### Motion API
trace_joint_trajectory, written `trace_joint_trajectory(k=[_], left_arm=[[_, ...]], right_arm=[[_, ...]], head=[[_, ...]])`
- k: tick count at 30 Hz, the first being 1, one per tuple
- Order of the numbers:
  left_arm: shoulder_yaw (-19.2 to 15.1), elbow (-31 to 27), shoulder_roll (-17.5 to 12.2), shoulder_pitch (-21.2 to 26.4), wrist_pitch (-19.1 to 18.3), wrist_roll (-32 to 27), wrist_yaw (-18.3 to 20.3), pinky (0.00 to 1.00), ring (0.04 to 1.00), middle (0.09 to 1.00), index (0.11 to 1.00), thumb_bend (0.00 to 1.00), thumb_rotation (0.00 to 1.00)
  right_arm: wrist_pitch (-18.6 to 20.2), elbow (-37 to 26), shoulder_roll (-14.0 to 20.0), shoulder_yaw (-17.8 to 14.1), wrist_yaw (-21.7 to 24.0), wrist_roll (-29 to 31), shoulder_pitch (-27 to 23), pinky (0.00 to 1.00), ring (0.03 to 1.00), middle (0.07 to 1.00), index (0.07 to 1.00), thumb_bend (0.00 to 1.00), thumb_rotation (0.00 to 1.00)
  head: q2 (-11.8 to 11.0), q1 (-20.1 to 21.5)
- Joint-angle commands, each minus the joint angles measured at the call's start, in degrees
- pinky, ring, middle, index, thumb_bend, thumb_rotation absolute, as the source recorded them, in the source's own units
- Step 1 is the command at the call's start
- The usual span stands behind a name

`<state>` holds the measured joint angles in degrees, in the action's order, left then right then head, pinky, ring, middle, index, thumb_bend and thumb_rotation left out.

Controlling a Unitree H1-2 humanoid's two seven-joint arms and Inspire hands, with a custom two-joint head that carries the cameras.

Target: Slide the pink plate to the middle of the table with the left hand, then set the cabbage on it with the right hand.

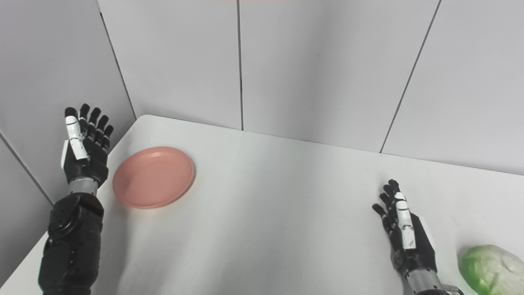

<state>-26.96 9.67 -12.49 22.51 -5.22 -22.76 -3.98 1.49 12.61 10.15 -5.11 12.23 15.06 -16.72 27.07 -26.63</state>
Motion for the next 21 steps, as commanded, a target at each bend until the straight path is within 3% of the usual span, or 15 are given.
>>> trace_joint_trajectory(k=[1, 4, 21], left_arm=[[-0.8, -0.7, -1.8, 2.2, 2.4, -1.1, 0.2, 1.0, 0.995, 1.0, 0.996, 0.66, 1.0], [-1.2, 0.1, -2.2, 2.1, 2.7, -2.0, 0.8, 1.0, 0.999, 1.0, 1.0, 0.66, 1.0], [-2.9, 1.4, -4.0, 1.2, 3.3, -5.2, 2.0, 1.0, 0.998, 0.999, 0.999, 0.67, 1.0]], right_arm=[[0.8, -1.3, 0.2, -0.1, -0.1, -0.2, -0.1, 1.0, 1.0, 1.0, 1.0, 0.09, 1.0], [-0.2, -1.3, 0.3, 0.0, -0.5, -1.2, 0.0, 1.0, 1.0, 1.0, 1.0, 0.06, 1.0], [0.6, -0.9, 0.0, -0.5, -0.6, -0.1, -0.3, 1.0, 1.0, 1.0, 1.0, 0.08, 1.0]], head=[[0.0, 0.0], [0.0, 0.0], [0.0, -0.3]])
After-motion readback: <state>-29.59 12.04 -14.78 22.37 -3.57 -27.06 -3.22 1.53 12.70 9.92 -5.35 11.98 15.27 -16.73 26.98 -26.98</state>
